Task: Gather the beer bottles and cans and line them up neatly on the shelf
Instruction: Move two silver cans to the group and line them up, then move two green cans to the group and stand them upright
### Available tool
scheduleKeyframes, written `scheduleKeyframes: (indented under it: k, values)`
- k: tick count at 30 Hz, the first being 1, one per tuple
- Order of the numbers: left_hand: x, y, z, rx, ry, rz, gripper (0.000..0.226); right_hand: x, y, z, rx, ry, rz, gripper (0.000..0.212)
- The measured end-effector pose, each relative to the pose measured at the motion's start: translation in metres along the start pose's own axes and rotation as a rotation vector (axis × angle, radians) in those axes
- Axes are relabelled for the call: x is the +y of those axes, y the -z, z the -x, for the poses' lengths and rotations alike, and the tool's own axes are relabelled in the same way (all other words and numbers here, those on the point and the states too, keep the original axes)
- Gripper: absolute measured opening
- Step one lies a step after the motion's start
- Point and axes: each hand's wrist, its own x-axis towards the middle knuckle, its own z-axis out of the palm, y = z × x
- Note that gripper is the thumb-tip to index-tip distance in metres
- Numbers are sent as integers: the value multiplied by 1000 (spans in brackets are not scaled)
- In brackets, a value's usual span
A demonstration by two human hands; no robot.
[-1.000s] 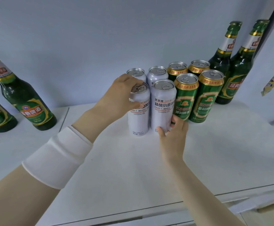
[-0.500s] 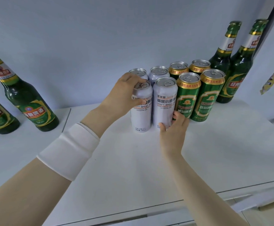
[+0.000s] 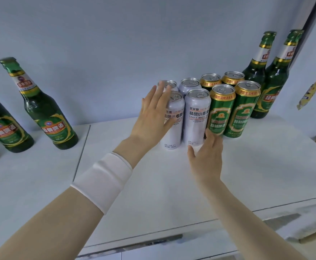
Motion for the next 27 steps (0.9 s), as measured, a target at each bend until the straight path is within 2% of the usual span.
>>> scheduleKeyframes:
  k: [2,5,10,14,21,27]
  values:
    - [-2,6,23,9,35,-72,71,1,9,21,-8,151,125,66]
    - [-5,22,66,-83,109,-237,68,-9,26,47,-79,406,298,66]
    - [-16,56,137,-241,300,-431,65,-56,40,77,-252,742,403,65]
    - [-22,97,189,-325,416,-509,64,-100,36,106,-449,823,405,62]
    - [-60,182,273,-273,576,-497,57,-193,10,176,-511,911,398,52]
    - [-130,264,353,-241,692,-501,54,-297,-48,247,-551,952,359,47]
